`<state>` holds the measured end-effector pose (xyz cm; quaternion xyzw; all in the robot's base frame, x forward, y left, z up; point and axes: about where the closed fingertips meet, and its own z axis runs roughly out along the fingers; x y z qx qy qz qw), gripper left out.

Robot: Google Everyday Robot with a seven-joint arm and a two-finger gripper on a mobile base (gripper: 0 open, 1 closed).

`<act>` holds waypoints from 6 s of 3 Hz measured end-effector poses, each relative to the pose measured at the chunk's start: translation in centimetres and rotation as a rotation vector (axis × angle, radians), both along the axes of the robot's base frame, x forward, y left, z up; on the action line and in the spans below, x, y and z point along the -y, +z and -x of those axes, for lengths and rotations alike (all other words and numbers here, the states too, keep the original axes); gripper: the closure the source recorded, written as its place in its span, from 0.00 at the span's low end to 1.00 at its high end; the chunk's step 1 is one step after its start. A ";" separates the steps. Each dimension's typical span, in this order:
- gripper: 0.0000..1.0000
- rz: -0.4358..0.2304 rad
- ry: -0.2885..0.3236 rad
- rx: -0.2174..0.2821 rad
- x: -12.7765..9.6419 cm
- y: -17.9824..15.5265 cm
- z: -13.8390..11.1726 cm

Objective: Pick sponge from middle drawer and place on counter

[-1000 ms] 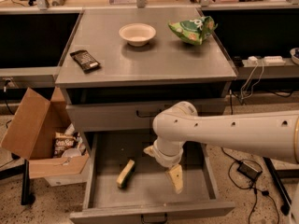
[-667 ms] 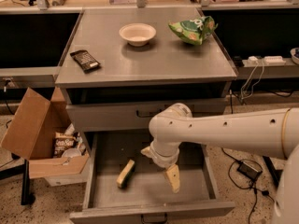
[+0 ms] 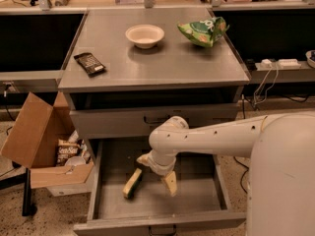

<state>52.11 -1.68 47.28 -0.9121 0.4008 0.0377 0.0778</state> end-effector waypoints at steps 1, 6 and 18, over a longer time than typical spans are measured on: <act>0.00 -0.061 0.044 0.024 -1.6 -3.1 -1.5; 0.40 -0.149 0.190 -0.010 -7.2 -9.6 -2.9; 1.00 -0.754 0.248 0.775 1.9 39.1 -7.4</act>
Offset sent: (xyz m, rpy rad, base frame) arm 0.0334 0.0486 -0.0795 0.1396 -0.0396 0.1200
